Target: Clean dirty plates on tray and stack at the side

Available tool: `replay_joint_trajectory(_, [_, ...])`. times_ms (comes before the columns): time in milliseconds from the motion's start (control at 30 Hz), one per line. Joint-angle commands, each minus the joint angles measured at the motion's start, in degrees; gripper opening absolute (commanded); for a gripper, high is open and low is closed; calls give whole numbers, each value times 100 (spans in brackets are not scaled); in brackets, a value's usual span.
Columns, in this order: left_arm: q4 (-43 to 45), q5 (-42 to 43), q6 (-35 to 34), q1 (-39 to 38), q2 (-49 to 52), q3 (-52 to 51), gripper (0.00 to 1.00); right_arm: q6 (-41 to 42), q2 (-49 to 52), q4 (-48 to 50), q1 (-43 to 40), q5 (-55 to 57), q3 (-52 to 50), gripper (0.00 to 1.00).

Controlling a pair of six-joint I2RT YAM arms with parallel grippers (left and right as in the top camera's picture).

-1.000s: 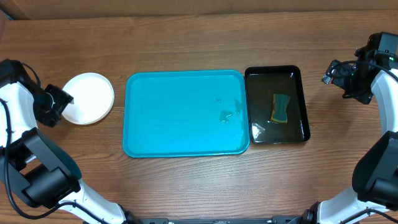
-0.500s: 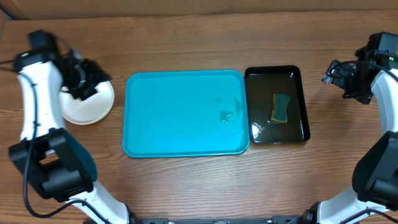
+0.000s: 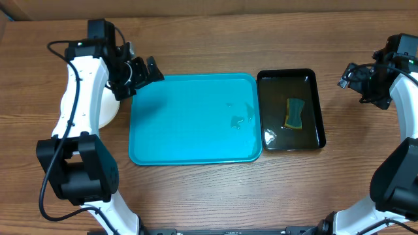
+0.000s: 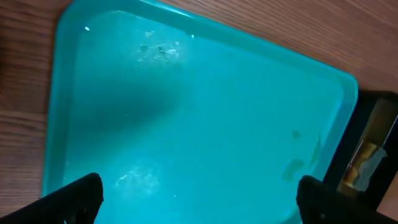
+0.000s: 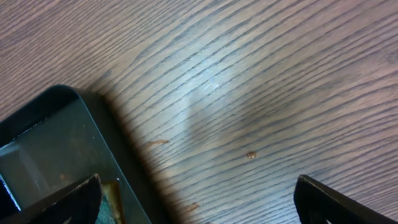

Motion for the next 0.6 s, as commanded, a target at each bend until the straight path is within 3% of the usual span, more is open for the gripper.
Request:
replay_joint_trajectory(0, [-17, -83, 105, -52, -179, 116, 100, 22, -138, 17, -22, 15, 81, 100])
replay_joint_trajectory(267, [-17, -85, 105, -50, -179, 116, 100, 22, -433, 13, 208, 15, 57, 100])
replay_joint_trajectory(567, [-17, -85, 105, -50, -179, 116, 100, 22, -2090, 15, 1097, 15, 57, 100])
